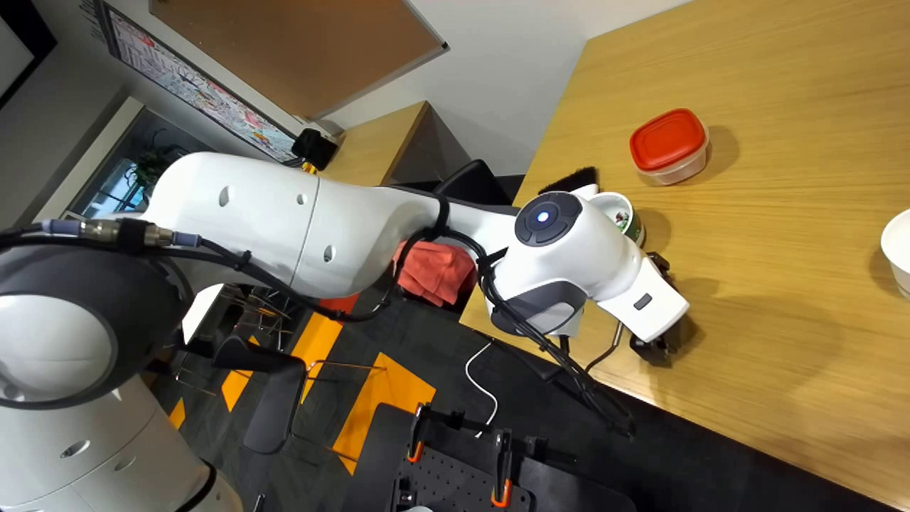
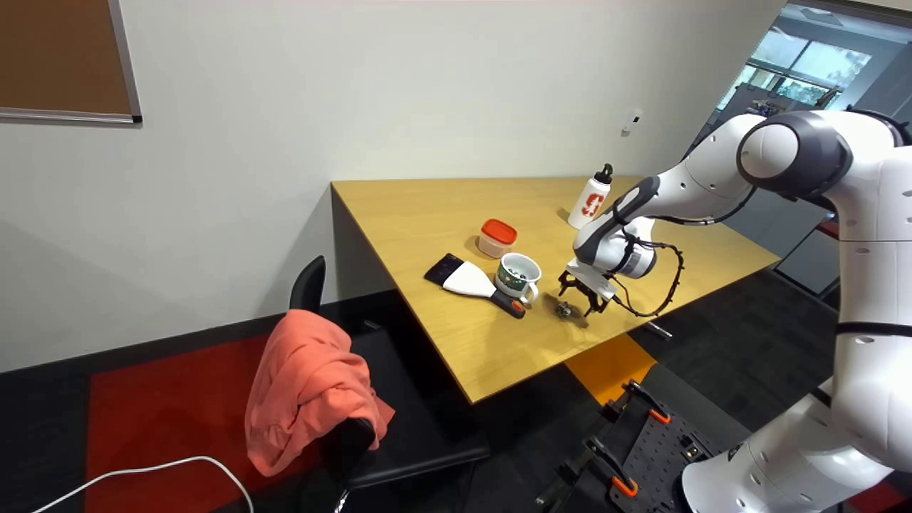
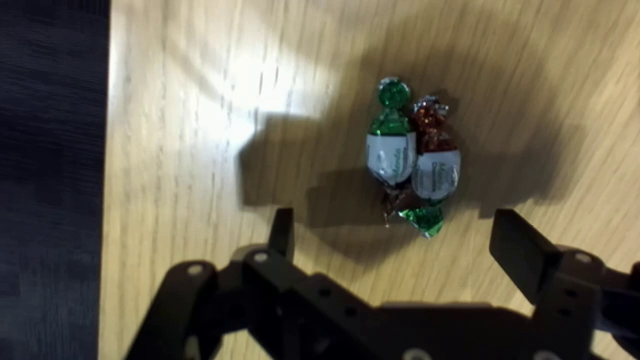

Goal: Put the sweets on the table in the mug

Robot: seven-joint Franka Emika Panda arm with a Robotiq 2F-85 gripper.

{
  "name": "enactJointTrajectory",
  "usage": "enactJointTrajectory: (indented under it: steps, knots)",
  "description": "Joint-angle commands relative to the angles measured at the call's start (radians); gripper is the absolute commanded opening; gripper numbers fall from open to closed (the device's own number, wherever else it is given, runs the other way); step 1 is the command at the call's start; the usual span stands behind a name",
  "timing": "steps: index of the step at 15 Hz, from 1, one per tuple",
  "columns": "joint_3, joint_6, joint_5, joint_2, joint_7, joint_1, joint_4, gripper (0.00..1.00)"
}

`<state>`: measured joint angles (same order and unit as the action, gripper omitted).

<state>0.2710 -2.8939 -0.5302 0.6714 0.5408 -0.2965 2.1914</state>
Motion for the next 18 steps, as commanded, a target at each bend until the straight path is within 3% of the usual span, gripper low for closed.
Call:
enactJointTrajectory:
  steps: [1, 5, 6, 7, 10, 17, 18]
  knots:
    - [-0.012, 0.0, -0.02, 0.02, 0.022, -0.017, -0.029, 1.0]
    - [-0.045, 0.04, -0.024, 0.023, -0.005, -0.054, -0.049, 1.0]
    - [-0.056, 0.053, -0.025, 0.023, -0.011, -0.065, -0.055, 0.91]
    - [-0.064, 0.063, -0.026, 0.025, -0.014, -0.072, -0.06, 0.89]
    - [-0.075, 0.086, -0.024, 0.031, -0.01, -0.08, -0.072, 0.52]
    - [-0.06, 0.116, -0.016, 0.038, 0.003, -0.066, -0.095, 0.01]
    - [-0.056, 0.123, -0.015, 0.037, 0.005, -0.064, -0.095, 0.0]
